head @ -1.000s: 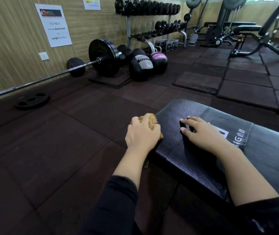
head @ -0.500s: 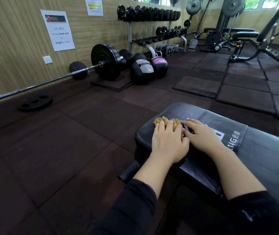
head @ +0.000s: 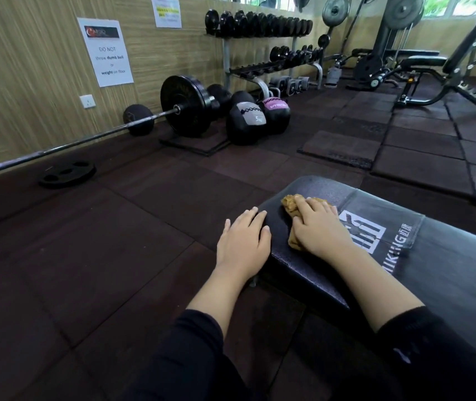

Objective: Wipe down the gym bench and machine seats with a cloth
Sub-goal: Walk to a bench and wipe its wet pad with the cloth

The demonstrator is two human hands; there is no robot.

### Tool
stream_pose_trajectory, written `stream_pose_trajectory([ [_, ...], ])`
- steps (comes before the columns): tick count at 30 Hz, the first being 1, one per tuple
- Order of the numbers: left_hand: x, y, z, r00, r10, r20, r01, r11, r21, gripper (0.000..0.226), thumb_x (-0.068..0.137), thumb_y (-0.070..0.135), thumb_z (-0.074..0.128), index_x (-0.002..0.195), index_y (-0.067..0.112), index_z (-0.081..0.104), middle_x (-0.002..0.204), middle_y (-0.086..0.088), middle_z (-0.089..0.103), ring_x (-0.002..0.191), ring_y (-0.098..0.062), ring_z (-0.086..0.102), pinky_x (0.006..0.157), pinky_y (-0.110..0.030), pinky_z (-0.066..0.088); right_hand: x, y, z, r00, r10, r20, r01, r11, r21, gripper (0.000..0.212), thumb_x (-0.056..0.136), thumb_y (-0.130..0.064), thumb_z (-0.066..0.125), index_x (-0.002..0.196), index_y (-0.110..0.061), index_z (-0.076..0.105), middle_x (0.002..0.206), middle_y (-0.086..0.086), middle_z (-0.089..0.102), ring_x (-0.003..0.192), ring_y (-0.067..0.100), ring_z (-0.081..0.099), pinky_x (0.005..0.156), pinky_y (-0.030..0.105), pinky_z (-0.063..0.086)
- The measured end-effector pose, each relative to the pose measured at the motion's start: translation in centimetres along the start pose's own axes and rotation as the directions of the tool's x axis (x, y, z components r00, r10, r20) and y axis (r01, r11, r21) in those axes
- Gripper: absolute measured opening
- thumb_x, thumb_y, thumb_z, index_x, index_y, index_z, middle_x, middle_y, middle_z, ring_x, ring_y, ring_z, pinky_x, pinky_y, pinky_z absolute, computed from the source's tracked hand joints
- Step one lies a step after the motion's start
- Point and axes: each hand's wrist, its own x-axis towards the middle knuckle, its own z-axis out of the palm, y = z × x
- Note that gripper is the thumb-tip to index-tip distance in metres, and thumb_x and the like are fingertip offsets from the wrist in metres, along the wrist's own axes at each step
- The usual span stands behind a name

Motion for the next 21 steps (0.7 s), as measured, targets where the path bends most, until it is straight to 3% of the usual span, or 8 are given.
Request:
stream_pose_trajectory([
  [5,0.6,-0.4,0.1,0.998,0.02,-0.053,-0.02,1.0,0.006,0.044,0.102,0.032,0.038,0.145,0.025,0.043,0.153,0.007,0.036,0.142,-0.007,0.026,0.119,-0.038,0.01,0.9,-1.3,1.3,1.0,0.01,0.018,-0.011,0.998,0.068,0.056,0.095,-0.039,0.041,0.147,-0.03,0.023,0.155,0.011,0.021,0.141,0.033,0.015,0.116,0.045,0.004],
  [11,1.3,-0.2,-0.9,0.997,-0.043,0.067,0.042,0.999,0.023,0.047,0.102,0.037,0.034,0.149,0.031,0.033,0.157,0.01,0.026,0.143,-0.008,0.023,0.119,-0.039,0.011,1.0,-2.3,0.7,0.987,-0.102,-0.122,0.128,0.965,0.228,0.051,0.077,0.0,0.046,0.127,-0.001,0.052,0.124,0.028,0.05,0.116,0.045,0.043,0.105,0.048,0.027],
  [13,1.3,0.5,-1.8,0.987,-0.086,0.137,0.07,0.991,0.115,0.049,0.102,0.039,0.031,0.151,0.033,0.029,0.159,0.01,0.023,0.144,-0.01,0.023,0.119,-0.043,0.01,0.8,-2.4,-0.1,0.989,-0.145,-0.038,0.15,0.962,0.226,0.055,0.069,0.008,0.052,0.123,0.005,0.053,0.121,0.031,0.051,0.111,0.048,0.045,0.103,0.051,0.031],
  [16,1.4,2.0,-4.4,0.947,-0.184,0.263,0.106,0.953,0.282,0.051,0.101,0.042,0.027,0.152,0.033,0.024,0.159,0.009,0.022,0.144,-0.016,0.024,0.118,-0.047,0.007,0.9,-2.7,-2.5,0.957,-0.167,0.236,0.14,0.982,0.126,0.073,0.07,0.005,0.06,0.139,-0.002,0.037,0.139,0.023,0.038,0.125,0.041,0.035,0.111,0.041,0.022],
  [21,0.1,5.6,-11.5,0.883,-0.27,0.383,0.114,0.916,0.384,0.049,0.1,0.041,0.028,0.147,0.031,0.032,0.149,0.006,0.04,0.135,-0.02,0.039,0.111,-0.048,0.016,-0.9,-4.5,-9.2,0.871,-0.032,0.49,-0.068,0.981,0.184,0.065,0.085,-0.003,0.045,0.146,-0.016,0.026,0.142,0.014,0.031,0.123,0.039,0.038,0.105,0.037,0.033],
])
